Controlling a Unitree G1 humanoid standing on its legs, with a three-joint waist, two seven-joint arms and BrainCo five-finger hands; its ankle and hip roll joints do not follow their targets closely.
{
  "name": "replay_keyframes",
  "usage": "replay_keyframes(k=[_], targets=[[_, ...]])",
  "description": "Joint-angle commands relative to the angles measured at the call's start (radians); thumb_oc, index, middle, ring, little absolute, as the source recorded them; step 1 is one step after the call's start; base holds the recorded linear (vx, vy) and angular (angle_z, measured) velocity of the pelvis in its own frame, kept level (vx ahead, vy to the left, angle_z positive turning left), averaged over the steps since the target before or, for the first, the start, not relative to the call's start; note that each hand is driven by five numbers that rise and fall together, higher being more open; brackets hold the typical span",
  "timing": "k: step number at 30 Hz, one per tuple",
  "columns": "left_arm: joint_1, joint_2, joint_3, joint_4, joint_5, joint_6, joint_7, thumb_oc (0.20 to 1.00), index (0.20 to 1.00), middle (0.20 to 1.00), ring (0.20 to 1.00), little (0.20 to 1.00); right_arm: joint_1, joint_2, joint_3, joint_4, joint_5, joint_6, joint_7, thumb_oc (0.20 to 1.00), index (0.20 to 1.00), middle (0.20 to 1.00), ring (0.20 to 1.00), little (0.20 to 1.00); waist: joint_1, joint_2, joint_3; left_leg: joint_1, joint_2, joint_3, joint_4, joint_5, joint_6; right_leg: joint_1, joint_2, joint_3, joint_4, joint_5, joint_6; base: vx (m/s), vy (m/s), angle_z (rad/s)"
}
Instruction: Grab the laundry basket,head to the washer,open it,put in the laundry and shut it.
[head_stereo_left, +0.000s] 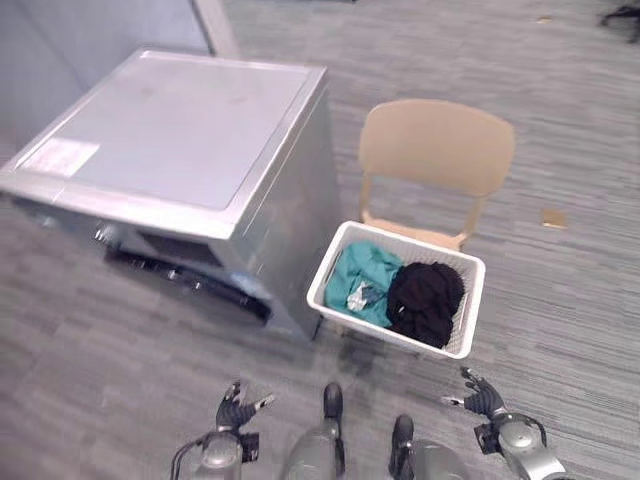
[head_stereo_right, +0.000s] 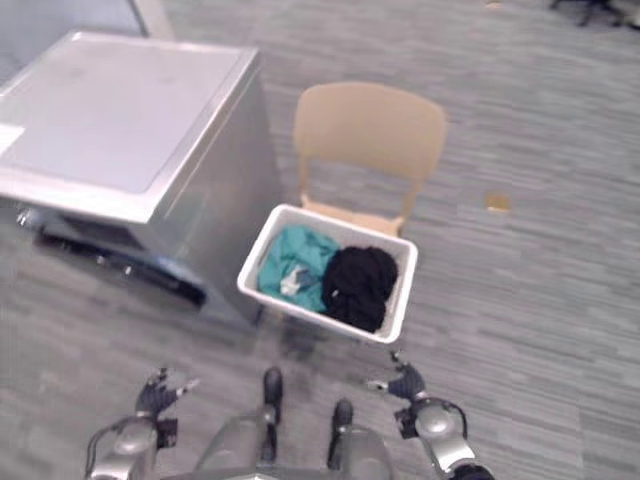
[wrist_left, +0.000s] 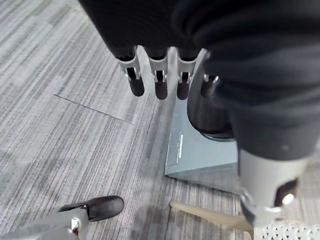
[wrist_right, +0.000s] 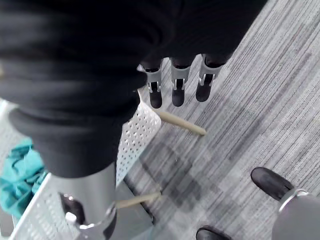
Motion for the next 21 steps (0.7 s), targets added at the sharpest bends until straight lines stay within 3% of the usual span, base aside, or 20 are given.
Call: replay_keyframes(k=[1, 5, 8, 12, 14, 15, 16, 17, 21], targets=[[-0.026, 0.023, 0.014, -0.054, 0.017, -0.040, 0.035, 1.000, 1.000, 1.000, 1.000, 1.000, -0.028, -0.008, -0.007, -0.045, 0.023, -0.029, -0.015, 1.000, 1.000, 1.000, 1.000, 1.000, 0.002, -0.011, 0.036, 0.042, 0.062, 0.031, 0.008, -0.003, -0.037, 0.054, -0.041, 0.029, -0.195, 0.073, 0.136, 0.03, 0.182, 0.88], [-0.029, 0.019, 0.011, -0.078, 0.030, -0.038, 0.041, 1.000, 1.000, 1.000, 1.000, 1.000, -0.015, 0.002, -0.017, -0.037, -0.005, -0.012, -0.032, 1.000, 1.000, 1.000, 1.000, 1.000, -0.021, -0.002, 0.017, 0.086, 0.169, 0.230, -0.105, 0.046, -0.057, 0.094, -0.107, -0.075, -0.191, 0.062, 0.168, 0.16, 0.304, 1.20], [-0.028, 0.018, 0.002, -0.063, 0.049, -0.037, 0.034, 1.000, 1.000, 1.000, 1.000, 1.000, -0.026, 0.018, -0.023, -0.021, -0.015, -0.007, -0.038, 1.000, 1.000, 1.000, 1.000, 1.000, -0.026, -0.011, -0.002, 0.068, 0.135, 0.210, -0.084, 0.041, -0.044, 0.123, -0.151, -0.094, -0.177, 0.065, 0.184, 0.15, 0.334, 0.73], [-0.033, 0.051, 0.010, -0.075, 0.062, -0.030, 0.030, 1.000, 1.000, 1.000, 1.000, 1.000, -0.035, 0.046, -0.016, -0.035, -0.018, -0.004, -0.040, 1.000, 1.000, 1.000, 1.000, 1.000, -0.012, -0.038, 0.016, 0.053, 0.068, 0.178, -0.054, -0.011, -0.001, 0.087, -0.192, -0.049, -0.062, 0.063, 0.183, 0.12, 0.284, 0.21], [-0.043, 0.067, 0.012, -0.085, 0.066, -0.028, 0.034, 1.000, 1.000, 1.000, 1.000, 1.000, -0.041, 0.056, -0.005, -0.054, -0.017, -0.005, -0.038, 1.000, 1.000, 1.000, 1.000, 1.000, -0.019, -0.042, 0.027, 0.067, 0.040, 0.158, -0.058, -0.027, 0.019, 0.035, -0.146, 0.039, 0.018, 0.051, 0.171, 0.10, 0.178, 0.38], [-0.043, 0.068, 0.012, -0.086, 0.066, -0.028, 0.034, 1.000, 1.000, 1.000, 1.000, 1.000, -0.041, 0.056, -0.005, -0.054, -0.017, -0.005, -0.038, 1.000, 1.000, 1.000, 1.000, 1.000, -0.018, -0.043, 0.026, 0.067, 0.040, 0.160, -0.058, -0.028, 0.019, 0.032, -0.146, 0.041, 0.021, 0.049, 0.171, 0.13, 0.241, 0.61], [-0.047, 0.070, 0.014, -0.104, 0.066, -0.033, 0.033, 1.000, 1.000, 1.000, 1.000, 1.000, -0.056, 0.041, 0.019, -0.091, -0.031, -0.004, -0.044, 1.000, 1.000, 1.000, 1.000, 1.000, -0.032, -0.028, 0.042, 0.104, 0.004, 0.138, -0.081, -0.020, 0.044, -0.033, -0.036, 0.143, 0.032, 0.029, 0.147, 0.21, 0.237, 0.55], [-0.044, 0.063, 0.010, -0.100, 0.070, -0.035, 0.028, 1.000, 1.000, 1.000, 1.000, 1.000, -0.074, 0.028, 0.033, -0.130, -0.041, -0.005, -0.043, 1.000, 1.000, 1.000, 1.000, 1.000, -0.036, -0.022, 0.052, 0.126, -0.018, 0.114, -0.085, -0.030, 0.053, -0.061, -0.010, 0.164, 0.005, 0.034, 0.145, 0.26, 0.241, 0.34], [-0.023, 0.053, 0.013, -0.103, 0.075, -0.040, 0.021, 1.000, 1.000, 1.000, 1.000, 1.000, -0.114, -0.005, 0.050, -0.222, -0.063, -0.019, -0.043, 1.000, 1.000, 1.000, 1.000, 1.000, -0.026, -0.023, 0.053, 0.130, -0.066, 0.041, -0.056, -0.054, 0.059, -0.046, -0.004, 0.195, -0.074, 0.064, 0.159, 0.19, -0.039, 0.93]])
